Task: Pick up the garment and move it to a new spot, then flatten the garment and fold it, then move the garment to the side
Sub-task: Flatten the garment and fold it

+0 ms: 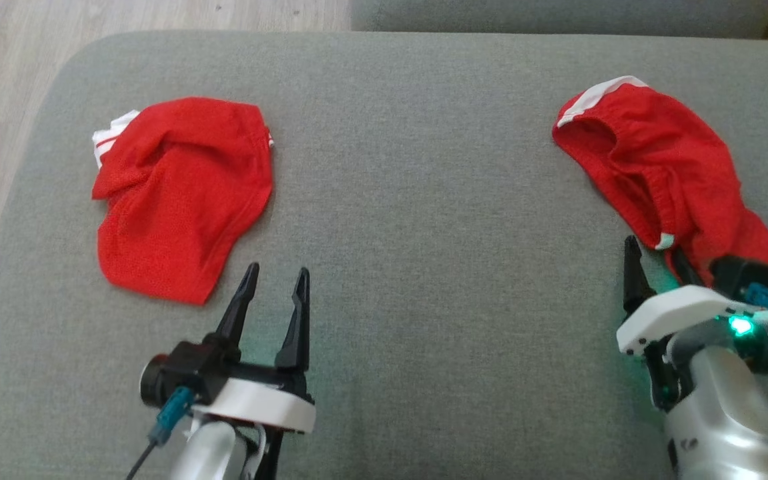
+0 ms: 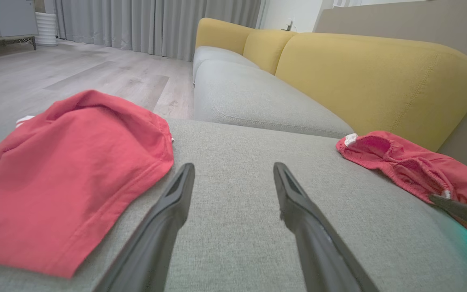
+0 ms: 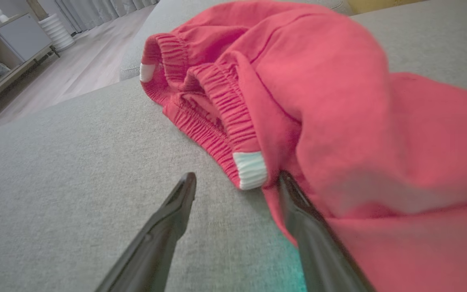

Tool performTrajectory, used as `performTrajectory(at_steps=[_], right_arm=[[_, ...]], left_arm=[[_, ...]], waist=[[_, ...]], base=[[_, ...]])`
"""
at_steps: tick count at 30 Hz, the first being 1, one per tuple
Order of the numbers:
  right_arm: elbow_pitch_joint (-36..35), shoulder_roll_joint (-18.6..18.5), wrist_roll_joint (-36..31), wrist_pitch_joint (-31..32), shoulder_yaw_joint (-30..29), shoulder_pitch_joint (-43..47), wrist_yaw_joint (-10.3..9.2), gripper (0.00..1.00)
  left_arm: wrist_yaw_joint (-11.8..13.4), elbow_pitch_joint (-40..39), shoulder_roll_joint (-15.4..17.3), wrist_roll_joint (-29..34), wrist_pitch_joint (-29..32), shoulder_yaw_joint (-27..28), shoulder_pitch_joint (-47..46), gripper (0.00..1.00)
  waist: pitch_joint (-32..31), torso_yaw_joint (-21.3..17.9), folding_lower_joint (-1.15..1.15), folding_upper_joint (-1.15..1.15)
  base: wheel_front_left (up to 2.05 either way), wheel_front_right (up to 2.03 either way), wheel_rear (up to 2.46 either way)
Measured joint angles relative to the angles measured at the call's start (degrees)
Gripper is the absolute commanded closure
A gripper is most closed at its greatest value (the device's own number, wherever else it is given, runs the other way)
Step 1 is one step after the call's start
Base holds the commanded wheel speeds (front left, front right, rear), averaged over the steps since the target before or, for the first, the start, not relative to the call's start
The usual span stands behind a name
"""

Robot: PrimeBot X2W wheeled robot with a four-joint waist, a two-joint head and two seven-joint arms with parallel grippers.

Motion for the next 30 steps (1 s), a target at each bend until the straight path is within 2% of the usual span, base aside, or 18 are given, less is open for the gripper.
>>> performTrajectory(at_steps=[20, 21, 23, 24, 30], right_arm=[[7.7, -0.04, -7.13, -3.24, -5.32, -7.58, 0.0, 0.0], [8.32, -0.04, -7.57, -3.52, -5.88, -7.74, 0.0, 0.35], [9.21, -0.04, -8.64, -3.9, -7.32, -8.21, 0.0, 0.98], [9.44, -0.04, -9.27, -4.26, -7.8, -8.45, 0.0, 1.0], [11.38, -0.04, -11.69, -5.52, -9.57, -9.84, 0.0, 1.0]], left_arm=[[0.02, 0.42, -0.01, -0.57, 0.0, -1.25, -1.68, 0.0], [0.02, 0.44, -0.01, -0.57, 0.0, -1.26, -1.68, 0.0], [0.03, 0.44, -0.01, -0.57, 0.0, -1.29, -1.68, 0.0], [0.03, 0.44, -0.01, -0.57, 0.0, -1.31, -1.68, 0.0], [0.04, 0.44, -0.01, -0.58, 0.0, -1.34, -1.67, 0.0]], waist=[[1.23, 1.42, -0.01, 0.0], [1.17, 1.44, -0.01, 0.0], [1.07, 1.49, -0.01, 0.0], [1.02, 1.52, -0.01, 0.0], [0.58, 1.59, -0.01, 0.0]], base=[[0.0, 0.0, 0.0], [0.0, 0.0, 0.0], [0.0, 0.0, 0.0], [0.0, 0.0, 0.0], [0.0, 0.0, 0.0]])
